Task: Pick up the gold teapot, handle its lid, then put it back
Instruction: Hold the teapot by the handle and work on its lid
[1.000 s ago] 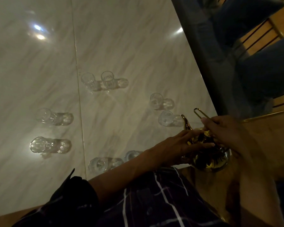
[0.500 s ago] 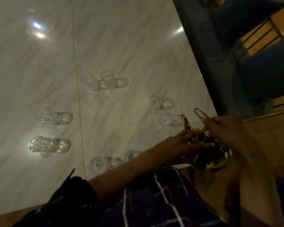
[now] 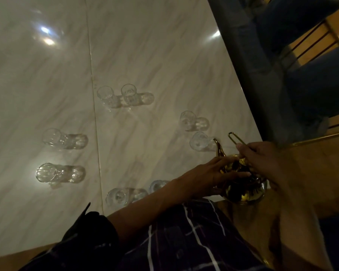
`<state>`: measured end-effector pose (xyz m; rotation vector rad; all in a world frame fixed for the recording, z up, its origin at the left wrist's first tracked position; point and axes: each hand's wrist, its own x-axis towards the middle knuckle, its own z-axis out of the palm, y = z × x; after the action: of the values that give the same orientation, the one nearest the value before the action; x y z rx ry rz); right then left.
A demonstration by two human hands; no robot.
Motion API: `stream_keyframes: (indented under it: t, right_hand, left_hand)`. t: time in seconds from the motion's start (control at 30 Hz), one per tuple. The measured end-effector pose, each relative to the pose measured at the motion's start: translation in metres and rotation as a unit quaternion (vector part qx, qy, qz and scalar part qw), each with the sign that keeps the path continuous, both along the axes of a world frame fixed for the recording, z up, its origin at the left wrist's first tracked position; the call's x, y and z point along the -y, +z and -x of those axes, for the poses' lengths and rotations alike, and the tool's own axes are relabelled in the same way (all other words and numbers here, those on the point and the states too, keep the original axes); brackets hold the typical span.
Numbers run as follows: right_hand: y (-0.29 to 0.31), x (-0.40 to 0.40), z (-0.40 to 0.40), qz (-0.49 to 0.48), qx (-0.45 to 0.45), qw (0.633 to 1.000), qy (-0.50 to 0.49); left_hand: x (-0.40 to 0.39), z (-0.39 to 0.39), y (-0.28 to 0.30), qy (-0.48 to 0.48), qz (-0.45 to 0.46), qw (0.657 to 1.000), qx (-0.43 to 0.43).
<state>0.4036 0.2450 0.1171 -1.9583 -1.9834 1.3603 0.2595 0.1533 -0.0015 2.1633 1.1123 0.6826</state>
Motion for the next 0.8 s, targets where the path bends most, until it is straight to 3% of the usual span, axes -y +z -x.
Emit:
stream_keyframes:
  t: [0.47, 0.8]
  right_hand:
    - [-0.033, 0.003, 0.011, 0.011, -0.055, 0.997, -0.055]
    - [-0.025, -0.025, 0.041, -0.009, -0.055, 0.998, -0.002]
  left_hand:
    - [-0.004, 0.019, -0.028, 0.016, 0.017, 1.000, 0.013]
    - [-0.023, 0.044, -0.022, 0.046, 0.009, 0.999, 0.026]
